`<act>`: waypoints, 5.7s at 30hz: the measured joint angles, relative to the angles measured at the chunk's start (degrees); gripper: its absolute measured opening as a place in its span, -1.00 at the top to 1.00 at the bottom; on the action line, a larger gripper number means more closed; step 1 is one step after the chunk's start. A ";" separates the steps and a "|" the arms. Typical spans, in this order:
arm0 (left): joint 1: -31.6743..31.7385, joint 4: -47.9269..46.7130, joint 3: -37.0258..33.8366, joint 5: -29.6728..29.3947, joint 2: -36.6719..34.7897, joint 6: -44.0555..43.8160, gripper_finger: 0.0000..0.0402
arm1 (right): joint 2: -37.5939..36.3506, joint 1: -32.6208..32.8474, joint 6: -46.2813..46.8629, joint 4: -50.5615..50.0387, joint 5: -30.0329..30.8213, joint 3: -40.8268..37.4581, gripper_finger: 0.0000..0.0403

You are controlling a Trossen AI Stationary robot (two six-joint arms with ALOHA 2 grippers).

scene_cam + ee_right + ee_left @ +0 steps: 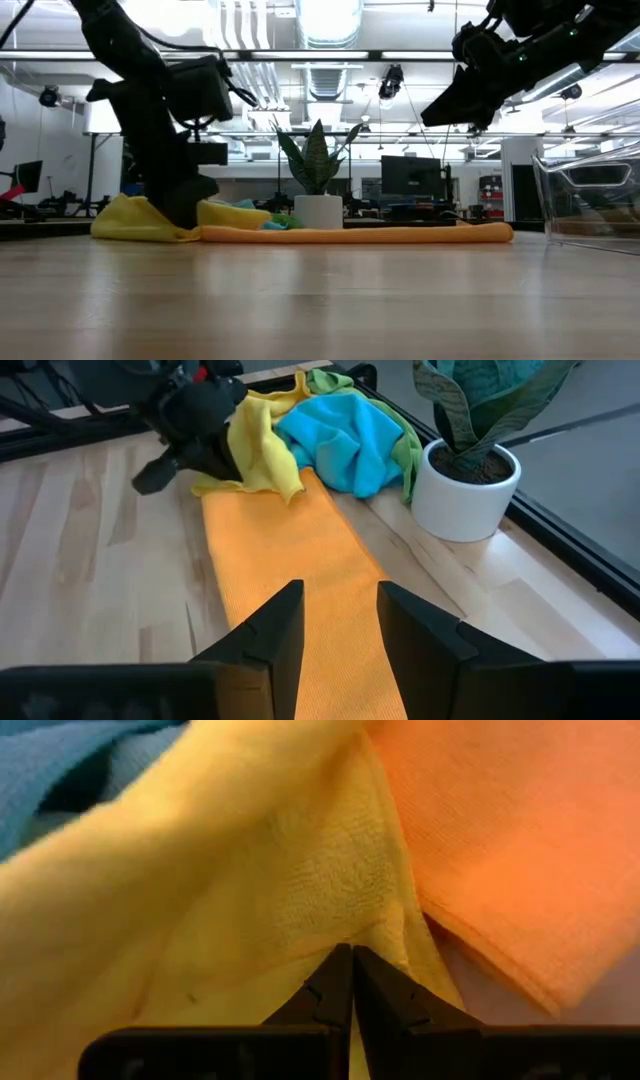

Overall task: Roll microfiber towels into tight, uniform cylinder then place into a basket
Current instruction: Adjust the yellow microfiber cloth, then adjust the orange microfiber cloth

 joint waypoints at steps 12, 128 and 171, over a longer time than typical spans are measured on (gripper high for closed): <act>13.47 -9.95 0.70 -20.36 1.32 1.65 1.00 | 0.00 0.00 0.03 0.04 -0.02 0.00 0.39; -3.74 2.21 7.58 7.71 5.93 13.18 1.00 | 51.21 7.93 12.45 -43.70 4.11 34.60 0.96; -25.62 -2.48 8.26 6.16 3.80 -19.97 1.00 | 51.71 26.23 22.49 -39.25 4.53 36.37 0.96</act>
